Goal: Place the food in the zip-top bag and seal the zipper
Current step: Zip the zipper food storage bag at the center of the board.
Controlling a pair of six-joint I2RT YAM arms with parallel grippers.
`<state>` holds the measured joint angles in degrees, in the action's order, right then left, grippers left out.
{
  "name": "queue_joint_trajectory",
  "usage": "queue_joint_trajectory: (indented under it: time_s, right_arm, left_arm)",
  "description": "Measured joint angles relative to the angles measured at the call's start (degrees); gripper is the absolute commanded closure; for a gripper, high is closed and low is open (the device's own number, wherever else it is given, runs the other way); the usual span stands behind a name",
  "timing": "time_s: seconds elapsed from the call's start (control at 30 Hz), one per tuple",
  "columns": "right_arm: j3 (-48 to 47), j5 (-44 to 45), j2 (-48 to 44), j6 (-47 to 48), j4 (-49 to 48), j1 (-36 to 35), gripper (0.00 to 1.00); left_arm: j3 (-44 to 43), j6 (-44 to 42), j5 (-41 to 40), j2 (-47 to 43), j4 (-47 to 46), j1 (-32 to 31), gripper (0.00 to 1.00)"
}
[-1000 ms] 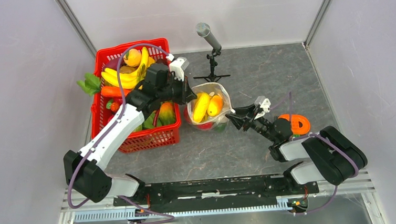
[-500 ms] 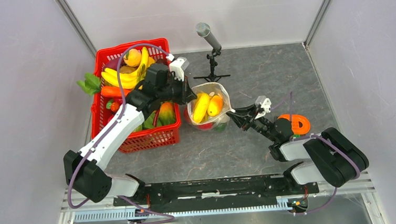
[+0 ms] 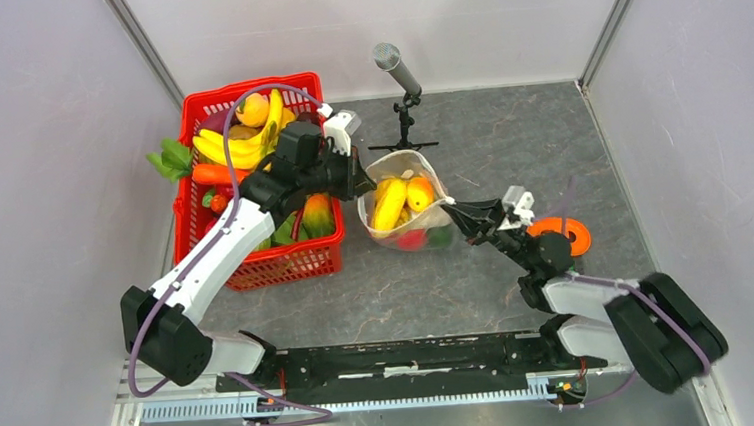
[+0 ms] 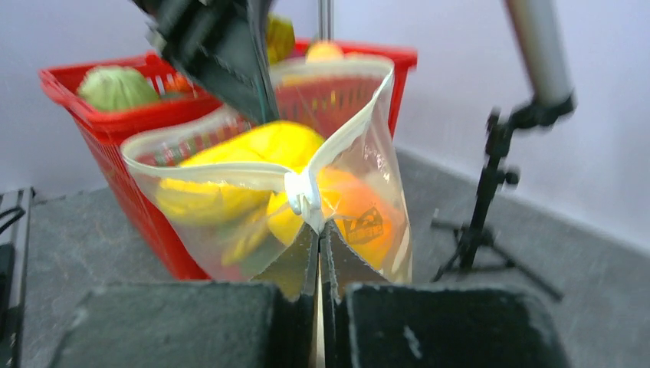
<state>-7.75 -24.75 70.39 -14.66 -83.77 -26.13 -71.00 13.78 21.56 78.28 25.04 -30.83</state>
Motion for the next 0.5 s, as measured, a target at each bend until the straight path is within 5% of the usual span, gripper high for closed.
queue_joint_trajectory:
  time_s: [0.23, 0.5]
  right_arm:
    - [-1.0, -0.7, -17.1, 6.3, 11.2, 0.0, 1.0]
    - [-2.5, -0.7, -26.3, 11.9, 40.0, 0.0, 1.0]
  left_arm:
    - [0.0, -0.1, -0.5, -0.5, 0.6, 0.0, 0.98]
    - [-0.3, -0.2, -2.5, -0.8, 3.5, 1.0, 0.98]
